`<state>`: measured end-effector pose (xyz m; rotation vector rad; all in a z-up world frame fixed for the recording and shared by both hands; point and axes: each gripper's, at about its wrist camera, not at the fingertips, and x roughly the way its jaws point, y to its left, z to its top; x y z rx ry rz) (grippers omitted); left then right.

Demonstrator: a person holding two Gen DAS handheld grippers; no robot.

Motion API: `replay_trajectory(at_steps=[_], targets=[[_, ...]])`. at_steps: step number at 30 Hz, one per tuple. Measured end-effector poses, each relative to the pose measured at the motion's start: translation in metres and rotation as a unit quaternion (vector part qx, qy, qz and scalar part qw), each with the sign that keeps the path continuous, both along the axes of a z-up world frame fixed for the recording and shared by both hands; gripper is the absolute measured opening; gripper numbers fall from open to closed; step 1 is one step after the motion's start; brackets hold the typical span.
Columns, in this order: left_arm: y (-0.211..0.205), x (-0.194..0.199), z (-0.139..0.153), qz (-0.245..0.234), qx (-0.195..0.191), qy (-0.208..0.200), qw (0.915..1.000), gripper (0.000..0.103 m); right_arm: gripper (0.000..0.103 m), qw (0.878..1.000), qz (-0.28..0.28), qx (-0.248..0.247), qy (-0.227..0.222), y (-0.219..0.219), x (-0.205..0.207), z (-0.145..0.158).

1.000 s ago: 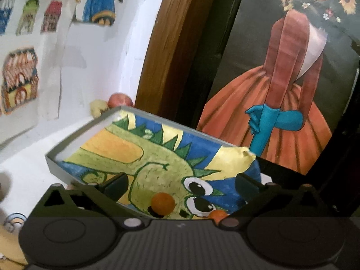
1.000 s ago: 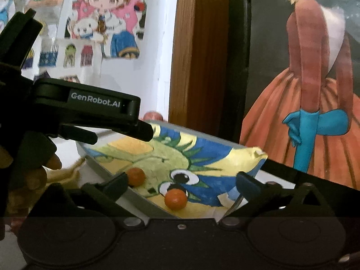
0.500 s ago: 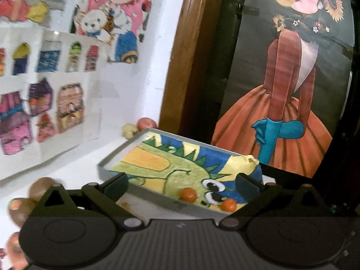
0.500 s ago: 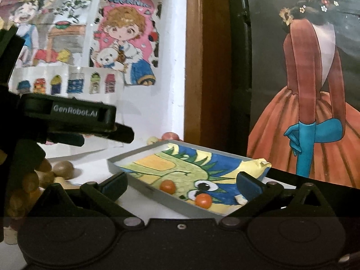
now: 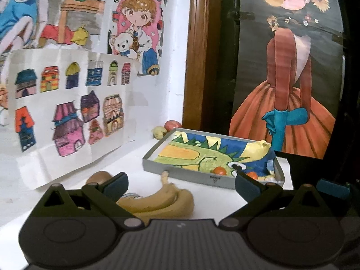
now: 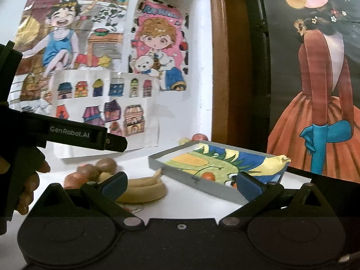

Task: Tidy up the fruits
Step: 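Withdraw both open tools from the tray back toward the remaining fruit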

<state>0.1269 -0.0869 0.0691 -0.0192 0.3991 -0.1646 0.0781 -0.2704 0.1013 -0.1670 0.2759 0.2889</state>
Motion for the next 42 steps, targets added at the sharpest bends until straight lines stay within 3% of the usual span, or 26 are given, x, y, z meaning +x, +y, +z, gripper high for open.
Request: replay_trajectory(at_steps=[9, 20, 26, 33, 42], targets=[[0.031, -0.034, -0.007, -0.010, 0.014, 0.005, 0.9998, 0.103, 0.102, 1.000, 0.003, -0.010, 0.016, 0.021, -0.033, -0.010], [0.069, -0.050, -0.029, -0.041, 0.065, 0.031, 0.9965, 0.103, 0.102, 0.997, 0.020, -0.047, 0.056, 0.036, -0.045, -0.035], [0.072, -0.044, -0.037, -0.057, 0.107, 0.037, 0.9920, 0.103, 0.102, 0.994, 0.029, -0.073, 0.082, 0.039, -0.041, -0.050], [0.058, -0.026, -0.046, -0.085, 0.168, 0.042, 0.9811, 0.103, 0.102, 0.990, 0.037, -0.093, 0.096, 0.037, -0.031, -0.058], [0.042, 0.005, -0.050, -0.107, 0.212, 0.047, 0.9701, 0.103, 0.102, 0.990, 0.032, -0.099, 0.097, 0.029, 0.000, -0.056]])
